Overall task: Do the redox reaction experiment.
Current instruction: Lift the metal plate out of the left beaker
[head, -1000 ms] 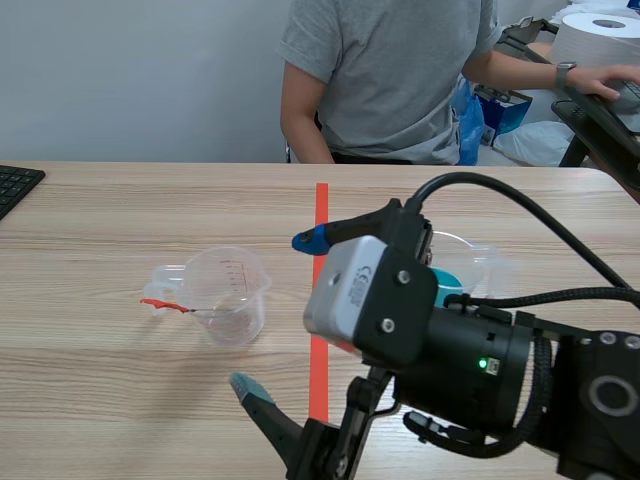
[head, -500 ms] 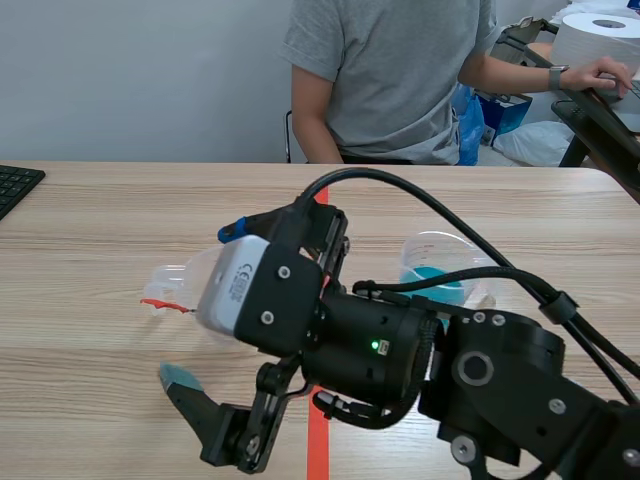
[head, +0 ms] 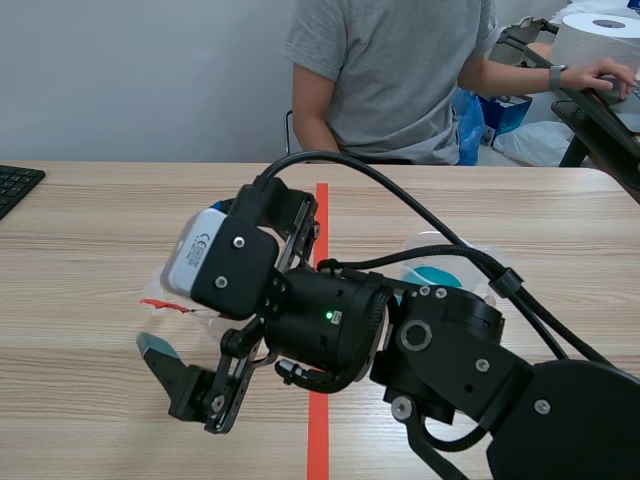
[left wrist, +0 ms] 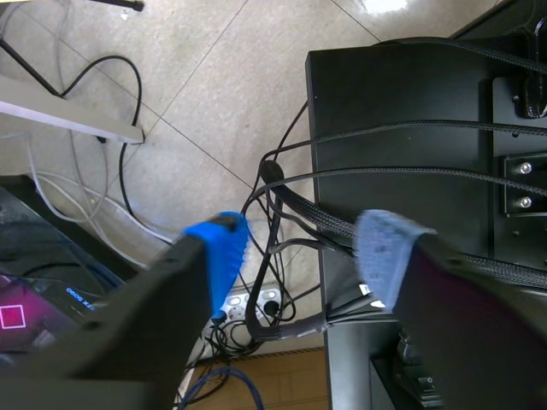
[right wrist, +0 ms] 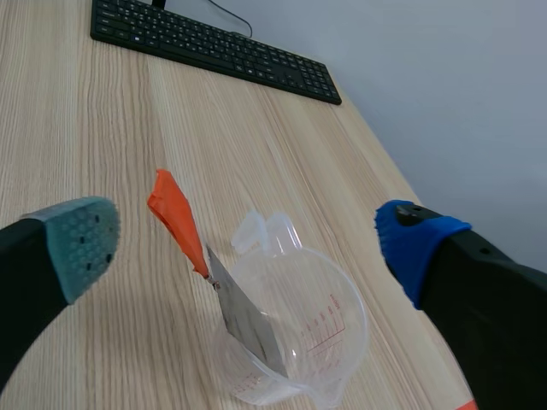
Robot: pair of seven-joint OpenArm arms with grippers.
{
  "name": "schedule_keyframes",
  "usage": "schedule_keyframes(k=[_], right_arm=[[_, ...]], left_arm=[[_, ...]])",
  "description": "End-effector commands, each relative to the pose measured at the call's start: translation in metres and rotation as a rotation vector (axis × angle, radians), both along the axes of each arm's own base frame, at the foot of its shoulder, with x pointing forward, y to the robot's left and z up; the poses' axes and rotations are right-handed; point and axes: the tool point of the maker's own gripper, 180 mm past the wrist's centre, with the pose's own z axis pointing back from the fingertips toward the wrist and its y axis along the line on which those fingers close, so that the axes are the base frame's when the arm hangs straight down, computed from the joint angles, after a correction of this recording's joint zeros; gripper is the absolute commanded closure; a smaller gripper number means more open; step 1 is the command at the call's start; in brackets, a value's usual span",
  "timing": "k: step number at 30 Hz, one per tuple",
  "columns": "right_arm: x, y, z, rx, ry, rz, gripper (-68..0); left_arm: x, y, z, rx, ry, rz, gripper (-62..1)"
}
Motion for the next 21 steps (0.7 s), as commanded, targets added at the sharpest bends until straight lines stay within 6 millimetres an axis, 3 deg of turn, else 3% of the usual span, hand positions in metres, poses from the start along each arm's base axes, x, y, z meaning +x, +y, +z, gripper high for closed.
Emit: schedule_keyframes(k=[1, 7, 15, 21], right_arm=[[0.0049, 0.0016, 0.0115, 0.020, -0.029, 0.001, -52.9], [0.0072, 0.0017, 0.0115, 0.010, -0.033, -0.002, -40.2], [0.0084, 0.0087, 0.0140, 0.015, -0.020, -0.011, -19.7], [0.0084, 0.0093, 0.0145, 0.017, -0.020, -0.011, -9.6]], left_arm=[[-0.0001, -0.0025, 0.0024, -0.008, -0.010, 0.007, -19.7], [-0.0001, -0.0025, 0.0024, -0.008, -0.010, 0.007, -4.6], [-0.0001, -0.0024, 0.0024, -0.008, -0.010, 0.007, -4.7], [0.0002, -0.0024, 0.0024, -0.008, -0.010, 0.007, -4.7]])
